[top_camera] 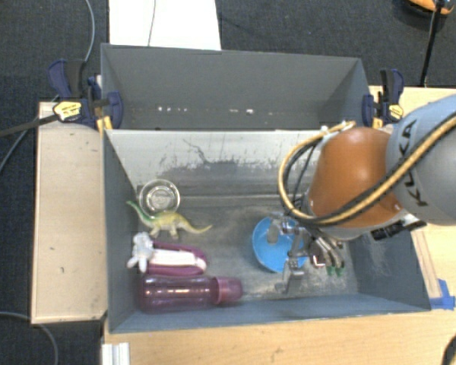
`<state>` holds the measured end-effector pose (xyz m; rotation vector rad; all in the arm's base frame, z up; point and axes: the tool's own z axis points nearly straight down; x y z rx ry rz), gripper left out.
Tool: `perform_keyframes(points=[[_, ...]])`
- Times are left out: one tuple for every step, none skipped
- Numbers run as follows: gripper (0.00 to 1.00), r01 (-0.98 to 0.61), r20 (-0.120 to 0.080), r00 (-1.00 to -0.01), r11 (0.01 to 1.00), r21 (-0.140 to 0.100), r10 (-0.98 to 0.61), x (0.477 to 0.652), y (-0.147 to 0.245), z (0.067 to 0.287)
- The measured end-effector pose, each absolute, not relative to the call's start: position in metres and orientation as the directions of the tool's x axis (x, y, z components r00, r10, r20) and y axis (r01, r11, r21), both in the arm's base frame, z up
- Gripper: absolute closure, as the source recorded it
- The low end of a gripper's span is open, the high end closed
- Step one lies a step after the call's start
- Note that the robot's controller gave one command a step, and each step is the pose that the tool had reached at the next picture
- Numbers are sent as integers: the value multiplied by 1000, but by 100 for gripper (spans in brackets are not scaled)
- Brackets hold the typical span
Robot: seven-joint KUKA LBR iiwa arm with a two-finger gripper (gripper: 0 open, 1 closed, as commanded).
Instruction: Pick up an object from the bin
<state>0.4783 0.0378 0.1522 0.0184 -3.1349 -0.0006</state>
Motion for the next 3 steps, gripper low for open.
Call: perform_keyframes(points=[[0, -10, -2, -1000, 1000, 1, -10, 480, 38, 156], [0, 106, -7, -994, 994, 2, 106, 493, 36, 127], [0, 404, 0, -915, 915, 1, 404, 492, 32, 80]])
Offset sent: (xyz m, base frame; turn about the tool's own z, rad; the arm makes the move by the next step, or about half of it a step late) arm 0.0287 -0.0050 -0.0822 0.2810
